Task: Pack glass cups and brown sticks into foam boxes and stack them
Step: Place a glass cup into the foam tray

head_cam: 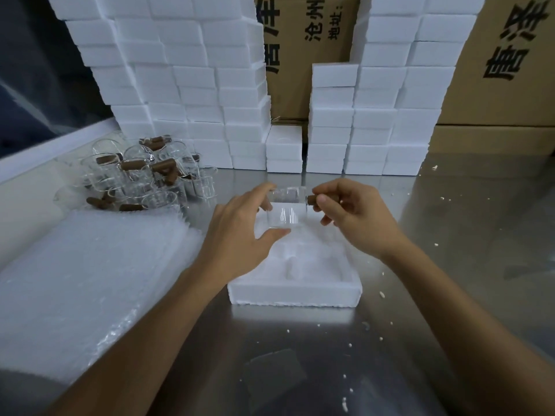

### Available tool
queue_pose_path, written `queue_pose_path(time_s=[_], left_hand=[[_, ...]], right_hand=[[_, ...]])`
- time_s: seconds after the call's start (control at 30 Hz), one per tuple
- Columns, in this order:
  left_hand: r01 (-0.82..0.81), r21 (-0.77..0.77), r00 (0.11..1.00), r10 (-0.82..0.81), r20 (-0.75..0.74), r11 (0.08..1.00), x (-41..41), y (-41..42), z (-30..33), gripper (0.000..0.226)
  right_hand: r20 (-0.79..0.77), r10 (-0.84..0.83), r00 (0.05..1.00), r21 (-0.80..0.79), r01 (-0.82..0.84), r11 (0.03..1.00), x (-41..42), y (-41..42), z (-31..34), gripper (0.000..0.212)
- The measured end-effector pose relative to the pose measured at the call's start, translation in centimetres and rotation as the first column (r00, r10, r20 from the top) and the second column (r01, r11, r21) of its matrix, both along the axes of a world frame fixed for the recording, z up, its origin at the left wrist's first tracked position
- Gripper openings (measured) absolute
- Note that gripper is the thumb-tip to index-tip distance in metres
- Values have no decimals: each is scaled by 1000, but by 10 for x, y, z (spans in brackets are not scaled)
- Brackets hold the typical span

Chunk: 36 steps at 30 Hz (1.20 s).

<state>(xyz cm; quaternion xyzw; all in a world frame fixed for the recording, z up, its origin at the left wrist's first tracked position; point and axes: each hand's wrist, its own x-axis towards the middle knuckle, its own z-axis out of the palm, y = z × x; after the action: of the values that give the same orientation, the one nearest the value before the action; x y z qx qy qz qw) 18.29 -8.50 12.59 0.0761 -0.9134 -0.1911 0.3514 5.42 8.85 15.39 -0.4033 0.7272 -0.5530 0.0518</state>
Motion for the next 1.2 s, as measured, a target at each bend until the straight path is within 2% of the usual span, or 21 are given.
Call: queue_pose_path(time_s=[0.07,0.2,0.33,0.43,0.63,0.77,0.87,0.97,1.03,1.1,1.2], left_hand=[[47,83,998,-44,-40,995,-1,4,5,65],[151,285,986,-125,-108,947,0,8,16,64],[189,354,981,-164,-99,916,5,12,24,62],[218,369,976,-196,-97,903,7,13,28,58],[209,387,978,-196,-73,898,8,14,32,57],[269,405,963,-258,-82,874,9,19,37,63],[310,419,941,-337,-10,853,14,20,48,64],[191,458,960,-263,97,868,20,6,63,50],[23,414,984,-94,151,910,24,-10,71,26],[-112,397,986,54,155,911,30,-27,74,9],[-355,316,921,272,278,880,47,-55,75,14]], right_hand=[[-68,29,997,8,-28,1000,0,2,9,11],[-189,87,978,58,-77,995,1,7,21,38],[-225,206,952,186,-166,968,5,11,28,59],[-253,209,945,255,-143,956,6,12,33,76],[-411,54,910,290,74,954,12,10,31,63],[-419,101,902,283,24,959,21,5,31,55],[-430,80,899,287,53,956,24,3,30,46],[-384,48,922,270,63,961,21,7,32,38],[-360,47,932,259,52,964,22,9,34,38],[-336,54,940,236,29,971,26,9,38,39],[-290,63,955,208,-2,978,35,6,42,47]])
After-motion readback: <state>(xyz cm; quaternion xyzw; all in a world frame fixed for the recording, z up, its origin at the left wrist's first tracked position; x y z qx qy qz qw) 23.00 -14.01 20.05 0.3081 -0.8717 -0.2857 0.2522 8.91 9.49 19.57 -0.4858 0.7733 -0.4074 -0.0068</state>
